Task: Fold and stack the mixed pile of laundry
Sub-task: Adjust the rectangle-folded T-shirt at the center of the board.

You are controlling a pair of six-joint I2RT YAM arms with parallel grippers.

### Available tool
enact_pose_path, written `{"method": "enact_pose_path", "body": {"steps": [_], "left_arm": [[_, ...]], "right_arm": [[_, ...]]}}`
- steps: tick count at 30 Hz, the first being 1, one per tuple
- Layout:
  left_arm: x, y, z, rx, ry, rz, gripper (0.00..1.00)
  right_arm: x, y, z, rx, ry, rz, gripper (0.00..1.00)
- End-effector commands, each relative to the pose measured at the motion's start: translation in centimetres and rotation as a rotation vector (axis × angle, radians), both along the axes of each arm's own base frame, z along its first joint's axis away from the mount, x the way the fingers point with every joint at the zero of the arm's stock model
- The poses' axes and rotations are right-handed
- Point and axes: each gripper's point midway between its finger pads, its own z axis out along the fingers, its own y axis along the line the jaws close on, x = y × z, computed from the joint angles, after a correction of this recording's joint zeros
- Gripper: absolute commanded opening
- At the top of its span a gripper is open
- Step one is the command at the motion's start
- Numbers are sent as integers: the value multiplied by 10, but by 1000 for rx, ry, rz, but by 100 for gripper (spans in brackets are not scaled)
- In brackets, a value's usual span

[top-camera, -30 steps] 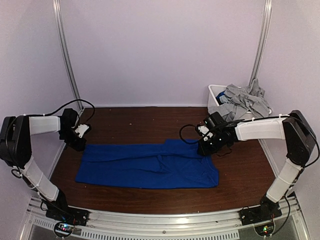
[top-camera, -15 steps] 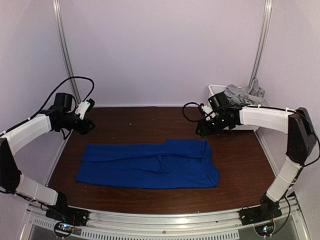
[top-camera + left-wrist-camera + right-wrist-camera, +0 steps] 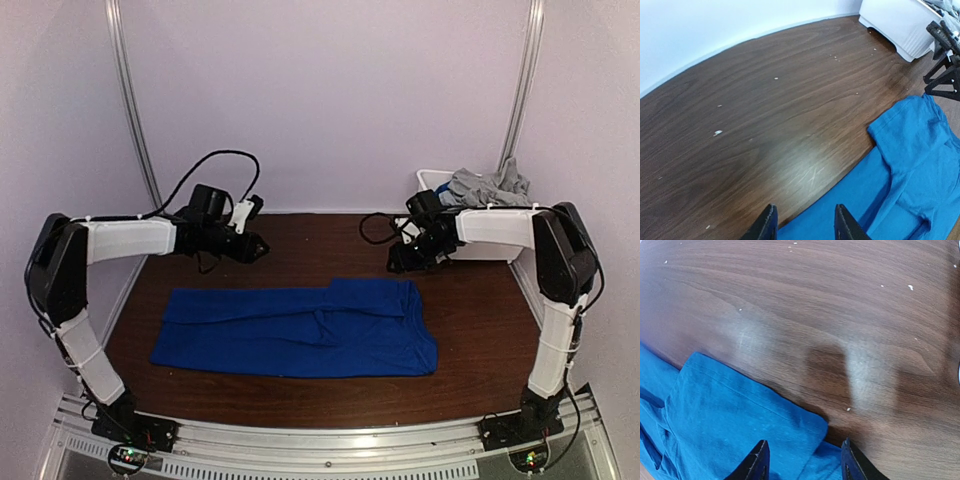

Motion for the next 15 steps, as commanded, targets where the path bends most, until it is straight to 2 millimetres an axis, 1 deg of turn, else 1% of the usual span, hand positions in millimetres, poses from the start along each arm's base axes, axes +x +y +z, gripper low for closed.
{"method": "enact_pose_path", "body": {"steps": [1,3,5,6,7,11,15], "left_arm": [[18,-70,-22,-86,120,-25,39],[21,-99,-33,-100,156,-56,38],[25,-124,-43,-124,188,-79,38],[30,-136,-43,-136,191,-93,38],[32,-144,-50,-129,204,-95,38],[36,-170,-76,-122,253,-109,36],[36,-180,-101,-109,306,-110,33]], "right_arm": [[4,-8,2,44,8,-2,49],[3,-9,0,56,18,-1,48],[2,-10,-4,57,30,-1,47],[1,-11,-7,57,37,-3,47],[1,-12,-8,59,41,-4,47],[-3,-10,-17,83,67,5,44],[-3,-9,-24,91,89,4,41]]}}
